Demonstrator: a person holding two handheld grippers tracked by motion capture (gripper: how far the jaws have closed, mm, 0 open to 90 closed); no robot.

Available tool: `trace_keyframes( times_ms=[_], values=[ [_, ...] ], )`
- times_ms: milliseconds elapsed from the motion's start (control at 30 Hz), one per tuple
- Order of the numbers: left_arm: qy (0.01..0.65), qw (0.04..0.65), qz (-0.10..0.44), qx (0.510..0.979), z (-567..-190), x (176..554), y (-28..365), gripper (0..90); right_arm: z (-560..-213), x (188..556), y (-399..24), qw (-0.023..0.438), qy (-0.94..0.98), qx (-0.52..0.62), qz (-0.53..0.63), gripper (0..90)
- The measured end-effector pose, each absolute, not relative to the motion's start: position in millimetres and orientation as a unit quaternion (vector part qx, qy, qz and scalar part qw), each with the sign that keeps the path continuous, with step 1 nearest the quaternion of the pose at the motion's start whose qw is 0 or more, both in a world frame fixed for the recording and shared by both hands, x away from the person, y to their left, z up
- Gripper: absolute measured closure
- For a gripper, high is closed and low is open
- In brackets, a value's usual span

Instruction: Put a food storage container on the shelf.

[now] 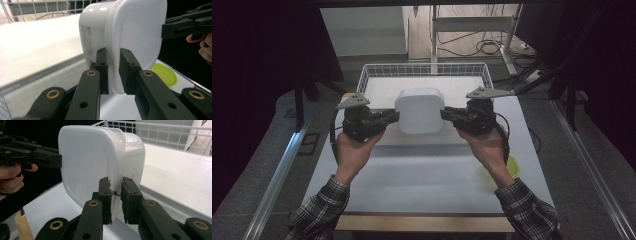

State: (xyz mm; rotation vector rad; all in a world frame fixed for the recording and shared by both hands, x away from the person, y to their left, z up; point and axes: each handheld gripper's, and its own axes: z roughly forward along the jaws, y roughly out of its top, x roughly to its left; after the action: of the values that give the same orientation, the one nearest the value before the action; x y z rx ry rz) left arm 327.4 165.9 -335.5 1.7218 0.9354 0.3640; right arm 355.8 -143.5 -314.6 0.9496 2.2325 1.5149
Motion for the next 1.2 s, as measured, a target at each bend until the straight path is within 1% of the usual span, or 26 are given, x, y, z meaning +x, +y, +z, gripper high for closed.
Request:
trace_keyframes(
  times_ms=[267,467,800,1033,1200],
  values=[
    [0.395,0.540,0.162,0.725,-318.5,345.0,164.2,78.6,-303.8,372.7,-142.0,0.146,0.763,0.336,0.532,78.1],
    [0.397,0.536,0.159,0.728,-311.9,359.6,161.3,78.4,-298.6,384.6,-143.2,0.150,0.757,0.346,0.533,77.8],
    [0.407,0.533,0.146,0.728,-314.0,384.1,158.5,77.5,-298.8,406.8,-144.3,0.143,0.750,0.366,0.531,77.2],
    [0.407,0.535,0.150,0.725,-316.7,391.6,155.1,76.7,-303.5,416.9,-144.7,0.140,0.747,0.378,0.528,76.2],
    [0.400,0.540,0.154,0.724,-315.1,394.3,153.2,72.4,-305.3,422.6,-144.5,0.137,0.743,0.384,0.531,73.3]
  ],
)
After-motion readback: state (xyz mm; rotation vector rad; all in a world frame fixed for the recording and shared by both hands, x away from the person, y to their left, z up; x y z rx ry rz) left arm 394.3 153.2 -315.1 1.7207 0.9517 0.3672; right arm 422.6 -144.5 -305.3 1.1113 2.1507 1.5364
